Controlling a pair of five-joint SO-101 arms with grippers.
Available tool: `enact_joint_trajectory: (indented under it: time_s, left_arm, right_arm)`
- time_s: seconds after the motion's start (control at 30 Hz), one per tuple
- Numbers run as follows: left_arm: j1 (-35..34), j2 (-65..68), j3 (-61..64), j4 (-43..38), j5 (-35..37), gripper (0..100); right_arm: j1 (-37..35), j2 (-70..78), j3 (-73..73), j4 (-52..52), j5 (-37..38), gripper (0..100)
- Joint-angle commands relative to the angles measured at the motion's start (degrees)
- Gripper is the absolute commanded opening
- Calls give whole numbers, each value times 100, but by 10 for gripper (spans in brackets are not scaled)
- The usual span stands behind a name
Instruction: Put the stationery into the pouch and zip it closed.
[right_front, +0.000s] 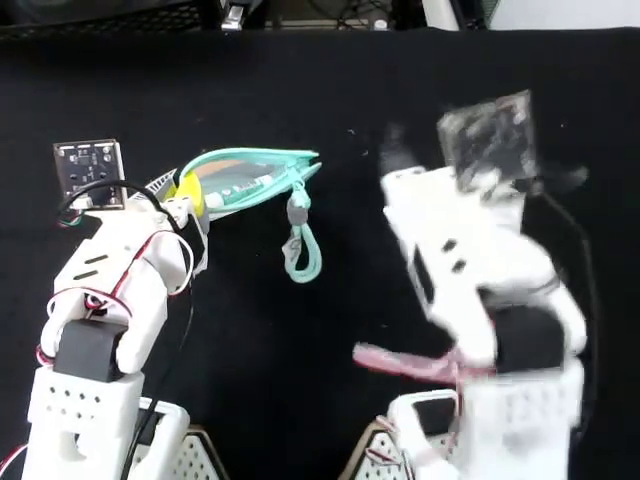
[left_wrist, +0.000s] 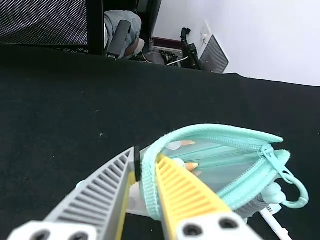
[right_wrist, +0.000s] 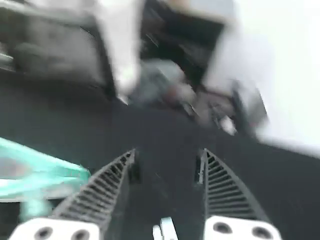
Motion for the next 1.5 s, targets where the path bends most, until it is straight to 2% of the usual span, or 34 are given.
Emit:
enact_joint_trajectory:
  time_s: [0.0, 0.13, 0.4, 0.67, 1.07, 1.47]
  left_arm:
    - [-127, 202, 936, -26, -167, 30]
    - [-136, 202, 1051, -167, -255, 30]
    - [-136, 202, 1051, -167, -264, 30]
    - [-136, 202, 1051, -167, -273, 30]
    - [-136, 202, 1051, -167, -273, 30]
    - [-136, 202, 1059, -176, -273, 30]
  right_arm:
    - [571, 1165, 602, -62, 387, 188]
    - [615, 2914, 620, -70, 1099, 187]
    - [448, 5640, -462, -35, 2189, 158]
    - [501, 7196, -1877, 0, 2277, 170]
    - [510, 7881, -2396, 123, 2286, 168]
    - [510, 6958, -2457, 123, 2145, 169]
